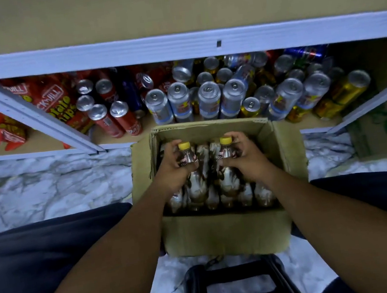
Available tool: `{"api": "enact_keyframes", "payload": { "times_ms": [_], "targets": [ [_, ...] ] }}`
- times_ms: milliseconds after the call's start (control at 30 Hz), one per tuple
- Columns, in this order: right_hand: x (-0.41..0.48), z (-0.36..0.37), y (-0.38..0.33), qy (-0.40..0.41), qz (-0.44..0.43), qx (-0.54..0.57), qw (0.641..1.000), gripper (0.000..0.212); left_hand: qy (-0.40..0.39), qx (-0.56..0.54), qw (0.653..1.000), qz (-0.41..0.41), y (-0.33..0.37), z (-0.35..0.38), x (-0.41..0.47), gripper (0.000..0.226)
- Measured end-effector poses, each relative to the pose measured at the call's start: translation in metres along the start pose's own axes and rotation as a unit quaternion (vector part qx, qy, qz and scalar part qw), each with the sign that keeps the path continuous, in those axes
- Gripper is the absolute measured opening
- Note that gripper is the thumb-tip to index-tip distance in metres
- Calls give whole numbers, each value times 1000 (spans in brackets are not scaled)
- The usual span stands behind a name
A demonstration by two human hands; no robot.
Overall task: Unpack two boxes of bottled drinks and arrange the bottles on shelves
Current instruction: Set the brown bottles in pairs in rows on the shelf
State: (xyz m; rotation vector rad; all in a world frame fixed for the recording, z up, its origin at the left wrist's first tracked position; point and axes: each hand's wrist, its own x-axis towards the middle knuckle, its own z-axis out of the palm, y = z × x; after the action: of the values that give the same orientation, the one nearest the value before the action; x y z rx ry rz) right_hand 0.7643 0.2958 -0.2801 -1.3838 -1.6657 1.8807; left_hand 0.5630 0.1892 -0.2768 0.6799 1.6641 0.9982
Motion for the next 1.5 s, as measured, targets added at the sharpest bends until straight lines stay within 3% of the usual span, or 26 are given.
{"api": "enact_keyframes", "payload": {
  "times_ms": [333,667,933,1133,1500],
  "targets": [
    [-77,-39,-160,-20,-190,-1,982,68,-44,14,986,159,152,-17,-74,68],
    [-116,-72,-298,116,-390,-27,913,73,73,35,923,376,303,-41,-111,71],
    [-56,-76,-314,179,-398,-37,899,81,92,37,915,391,324,-39,-59,71],
    [-17,-80,-308,165,-408,-22,898,76,87,36,909,407,332,-36,-22,72],
    [23,-79,-319,185,-431,4,883,77,157,36,884,439,333,-23,32,77]
  ]
}}
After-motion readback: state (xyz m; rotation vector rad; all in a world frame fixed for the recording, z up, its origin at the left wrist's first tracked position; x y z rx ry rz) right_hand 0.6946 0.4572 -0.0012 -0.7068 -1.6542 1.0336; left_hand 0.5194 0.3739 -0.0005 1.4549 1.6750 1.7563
